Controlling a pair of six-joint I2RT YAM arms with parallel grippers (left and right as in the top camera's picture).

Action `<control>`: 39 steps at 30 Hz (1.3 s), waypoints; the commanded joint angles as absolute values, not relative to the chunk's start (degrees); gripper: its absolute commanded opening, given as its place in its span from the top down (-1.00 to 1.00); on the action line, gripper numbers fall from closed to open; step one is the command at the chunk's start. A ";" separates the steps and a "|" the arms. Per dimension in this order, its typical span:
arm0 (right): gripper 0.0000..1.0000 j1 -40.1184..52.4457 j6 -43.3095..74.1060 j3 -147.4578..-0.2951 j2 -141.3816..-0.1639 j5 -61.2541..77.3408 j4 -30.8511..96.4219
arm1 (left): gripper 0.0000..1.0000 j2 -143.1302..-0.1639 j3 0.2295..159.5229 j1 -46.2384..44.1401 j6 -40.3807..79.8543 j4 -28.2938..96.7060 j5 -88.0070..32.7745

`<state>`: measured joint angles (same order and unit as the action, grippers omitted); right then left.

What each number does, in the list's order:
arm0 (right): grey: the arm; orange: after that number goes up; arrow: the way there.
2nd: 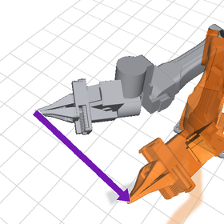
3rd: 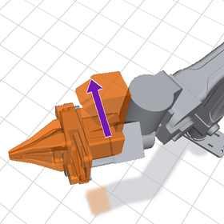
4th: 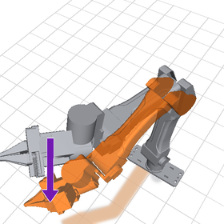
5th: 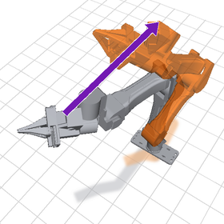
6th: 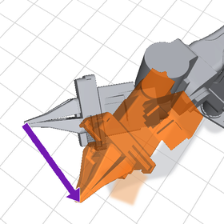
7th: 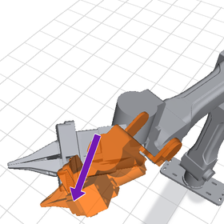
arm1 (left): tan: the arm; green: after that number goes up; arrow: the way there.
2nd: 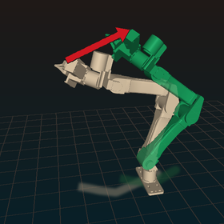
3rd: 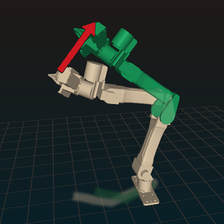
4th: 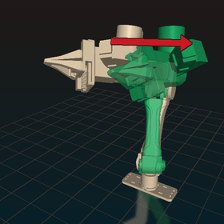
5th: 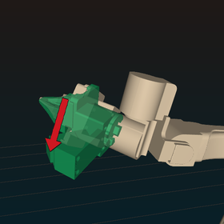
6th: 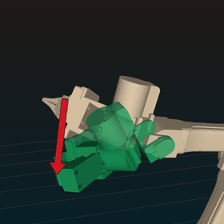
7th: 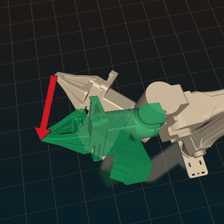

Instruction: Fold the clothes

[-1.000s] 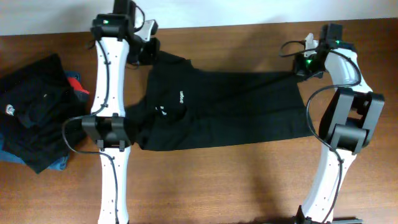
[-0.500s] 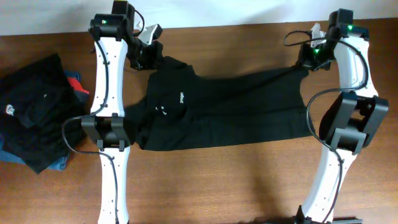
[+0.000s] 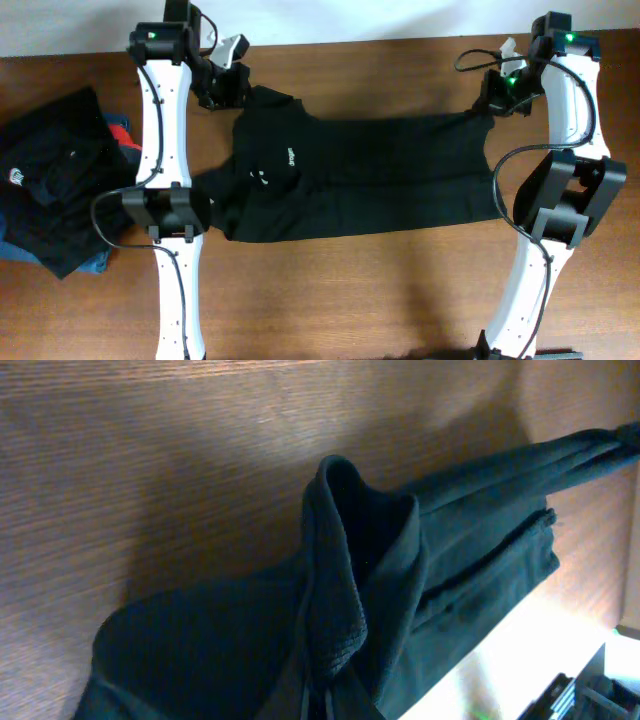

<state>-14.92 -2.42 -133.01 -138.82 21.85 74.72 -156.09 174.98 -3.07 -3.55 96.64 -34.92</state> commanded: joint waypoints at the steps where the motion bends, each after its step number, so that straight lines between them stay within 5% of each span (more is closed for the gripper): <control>1: 0.93 -15.09 -2.50 -134.61 -136.42 22.94 75.59 | 0.99 -151.92 176.42 -3.09 -4.84 96.71 -29.93; 15: 0.93 -15.09 -2.55 -134.61 -136.42 20.34 81.67 | 1.00 -147.61 174.28 -5.63 -3.53 96.73 -20.49; 39: 0.92 -15.03 -2.72 -133.45 -136.44 14.66 91.13 | 0.99 -136.05 133.51 -6.20 -3.57 94.24 -13.45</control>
